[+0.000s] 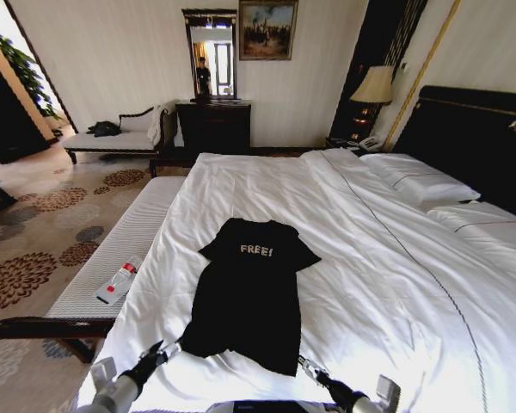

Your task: Fold the clothes on the bed.

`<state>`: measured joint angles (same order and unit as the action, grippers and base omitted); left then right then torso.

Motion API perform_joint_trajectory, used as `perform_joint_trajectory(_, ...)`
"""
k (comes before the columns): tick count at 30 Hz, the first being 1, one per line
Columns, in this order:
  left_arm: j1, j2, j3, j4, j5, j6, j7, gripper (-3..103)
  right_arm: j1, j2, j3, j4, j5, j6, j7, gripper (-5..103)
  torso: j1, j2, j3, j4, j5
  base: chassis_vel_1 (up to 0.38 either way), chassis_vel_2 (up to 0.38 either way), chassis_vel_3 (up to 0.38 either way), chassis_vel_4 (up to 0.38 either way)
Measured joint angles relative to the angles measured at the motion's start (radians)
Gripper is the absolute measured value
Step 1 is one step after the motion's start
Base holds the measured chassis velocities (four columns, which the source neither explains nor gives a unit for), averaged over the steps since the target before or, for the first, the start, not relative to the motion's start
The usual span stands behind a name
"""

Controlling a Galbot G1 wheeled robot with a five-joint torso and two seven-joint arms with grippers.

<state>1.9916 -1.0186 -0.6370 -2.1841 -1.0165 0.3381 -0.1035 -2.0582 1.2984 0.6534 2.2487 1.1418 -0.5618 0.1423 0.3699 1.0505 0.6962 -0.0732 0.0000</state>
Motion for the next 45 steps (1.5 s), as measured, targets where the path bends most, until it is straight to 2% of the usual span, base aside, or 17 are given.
perform_joint_trajectory(4,-0.017,0.003,0.036,0.013,0.01,0.01,0.0,92,0.001,0.004,0.001,0.001,0.0,0.001,0.0,100,0.0,0.0,0.0,0.0,0.0,0.0,0.0,0.0,0.0)
perform_joint_trajectory(7,-0.028,0.002,0.055,0.02,0.023,0.01,-0.002,76,0.001,0.008,0.0,0.002,-0.003,0.001,0.001,100,0.0,0.0,0.0,0.0,0.0,0.0,0.0,0.0,0.0)
perform_joint_trajectory(9,-0.029,0.002,0.056,0.021,0.024,0.01,-0.004,76,0.001,0.009,0.0,0.002,-0.003,0.001,0.001,100,0.0,0.0,0.0,0.0,0.0,0.0,0.0,0.0,0.0)
perform_joint_trajectory(10,-0.03,0.002,0.057,0.023,0.024,0.01,-0.007,65,0.0,0.01,-0.001,0.002,-0.003,0.001,0.001,100,0.0,0.0,0.0,0.0,0.0,0.0,0.0,0.0,0.0)
perform_joint_trajectory(11,-0.03,0.002,0.055,0.025,0.024,0.009,-0.007,65,0.0,0.011,-0.002,0.002,-0.004,0.001,0.001,100,0.0,0.0,0.0,0.0,0.0,0.0,0.0,0.0,0.0)
perform_joint_trajectory(14,-0.03,0.002,0.047,0.027,0.024,0.004,-0.008,48,-0.002,0.017,-0.008,-0.002,-0.008,0.001,0.002,100,0.0,0.0,0.0,0.0,0.0,0.0,0.0,0.0,0.0)
perform_joint_trajectory(17,-0.03,0.001,0.045,0.027,0.023,0.001,-0.009,43,-0.008,0.02,-0.013,-0.006,-0.016,0.001,0.001,100,0.0,0.0,0.0,0.0,0.0,0.0,0.0,0.0,0.0)
perform_joint_trajectory(22,-0.037,-0.004,0.044,0.027,0.02,-0.006,-0.01,20,-0.017,0.024,-0.021,-0.009,-0.026,0.0,-0.006,100,0.0,0.0,0.0,0.0,0.0,0.0,0.0,0.0,0.0)
perform_joint_trajectory(26,-0.04,-0.005,0.043,0.025,0.016,-0.006,-0.01,15,-0.01,0.027,-0.027,-0.006,-0.018,-0.012,-0.007,100,0.0,0.0,0.0,0.0,0.0,0.0,0.0,0.0,0.0)
perform_joint_trajectory(27,-0.04,-0.005,0.043,0.021,0.015,-0.006,-0.011,4,-0.001,0.034,-0.037,-0.004,-0.009,-0.023,-0.006,100,0.0,0.0,0.0,0.0,-0.0001,0.0,0.0,0.0,0.0)
perform_joint_trajectory(35,-0.043,-0.005,0.042,0.015,0.015,0.002,-0.019,0,0.05,0.064,-0.111,-0.036,-0.016,-0.043,-0.004,101,0.0,0.0,0.0,0.0,0.0,0.0,0.0,0.0,0.0)
perform_joint_trajectory(38,-0.049,-0.006,0.043,0.012,0.012,0.008,-0.024,0,0.061,0.065,-0.118,-0.046,-0.016,-0.043,-0.004,97,0.0,0.0,0.0,0.0,0.0,0.0,0.0,0.0,0.0)
perform_joint_trajectory(39,-0.051,-0.007,0.044,0.01,0.011,0.01,-0.027,0,0.065,0.063,-0.118,-0.05,-0.015,-0.043,-0.004,87,0.0,0.0,0.0,0.0,0.0,0.0,0.0,0.0,0.0)
perform_joint_trajectory(41,-0.052,-0.007,0.045,0.01,0.011,0.011,-0.029,0,0.067,0.061,-0.117,-0.051,-0.011,-0.043,-0.004,87,0.0,0.0,0.0,0.0,-0.0001,0.0,0.0,0.0,0.0)
perform_joint_trajectory(43,-0.052,-0.01,0.047,0.01,0.012,0.014,-0.029,0,0.07,0.058,-0.113,-0.054,-0.004,-0.042,-0.004,77,0.0,0.0,0.0,0.0,0.0,0.0,0.0,0.0,0.0)
perform_joint_trajectory(44,-0.052,-0.01,0.048,0.01,0.012,0.016,-0.029,0,0.071,0.058,-0.112,-0.056,-0.002,-0.042,-0.004,77,0.0,0.0,0.0,0.0,-0.0001,0.0,0.0,0.0,0.0)
perform_joint_trajectory(45,-0.052,-0.012,0.05,0.01,0.015,0.018,-0.03,0,0.073,0.057,-0.112,-0.059,0.0,-0.042,-0.004,65,0.0,0.0,0.0,0.0,0.0,0.0,0.0,0.0,0.0)
